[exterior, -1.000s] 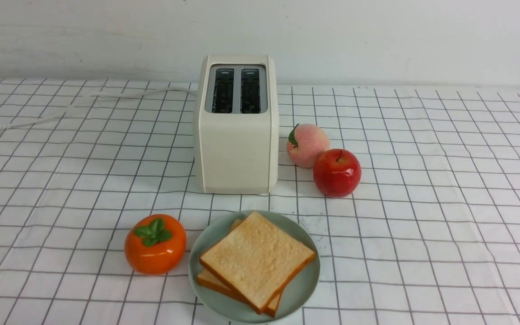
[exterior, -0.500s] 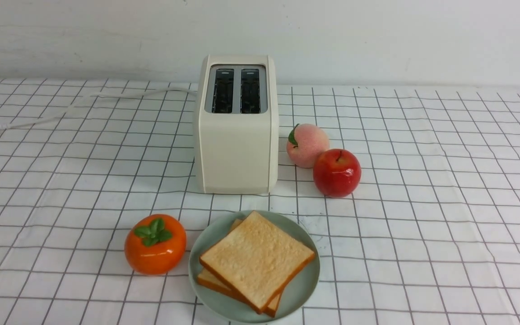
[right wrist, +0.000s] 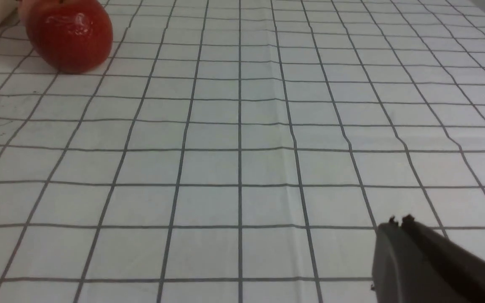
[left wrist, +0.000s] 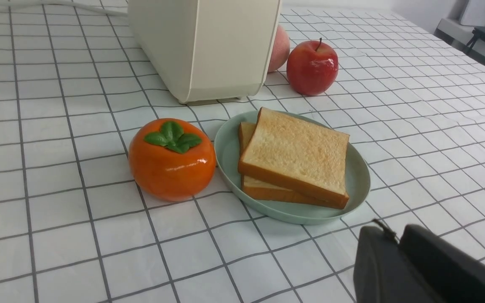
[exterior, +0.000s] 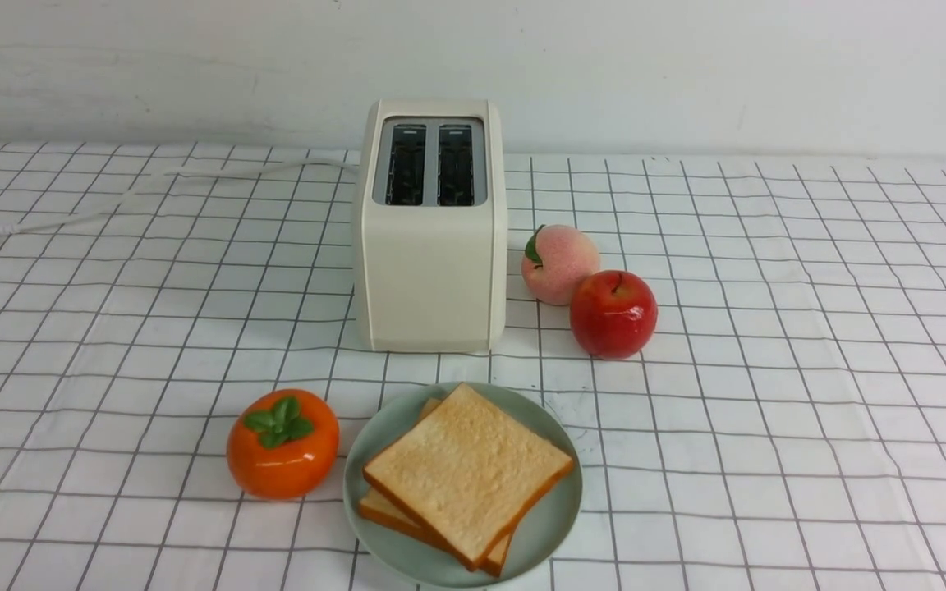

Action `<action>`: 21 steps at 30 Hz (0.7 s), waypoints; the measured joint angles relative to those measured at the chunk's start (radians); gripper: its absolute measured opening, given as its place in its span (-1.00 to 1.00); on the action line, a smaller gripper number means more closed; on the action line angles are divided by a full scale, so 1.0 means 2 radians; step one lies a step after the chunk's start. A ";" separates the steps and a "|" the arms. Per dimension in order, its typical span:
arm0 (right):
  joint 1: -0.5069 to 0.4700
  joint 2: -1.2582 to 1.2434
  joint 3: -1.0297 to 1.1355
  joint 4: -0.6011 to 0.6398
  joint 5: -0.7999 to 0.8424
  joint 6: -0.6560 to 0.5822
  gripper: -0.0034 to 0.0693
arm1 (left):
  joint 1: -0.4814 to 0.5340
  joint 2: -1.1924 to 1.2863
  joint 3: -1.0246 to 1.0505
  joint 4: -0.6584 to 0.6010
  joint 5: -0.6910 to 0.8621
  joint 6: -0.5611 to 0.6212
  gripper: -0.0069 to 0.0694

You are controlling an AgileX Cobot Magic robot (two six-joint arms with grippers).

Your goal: Take toasted bread from bread machine on white checkered table place on plate.

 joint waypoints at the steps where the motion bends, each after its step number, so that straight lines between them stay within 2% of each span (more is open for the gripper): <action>1: 0.000 0.000 0.000 0.000 0.001 0.001 -0.95 | 0.000 0.000 0.000 0.000 0.000 0.000 -0.65; 21: 0.000 0.000 -0.001 0.000 0.004 0.004 -0.93 | 0.000 0.000 0.000 0.000 0.000 0.000 -0.61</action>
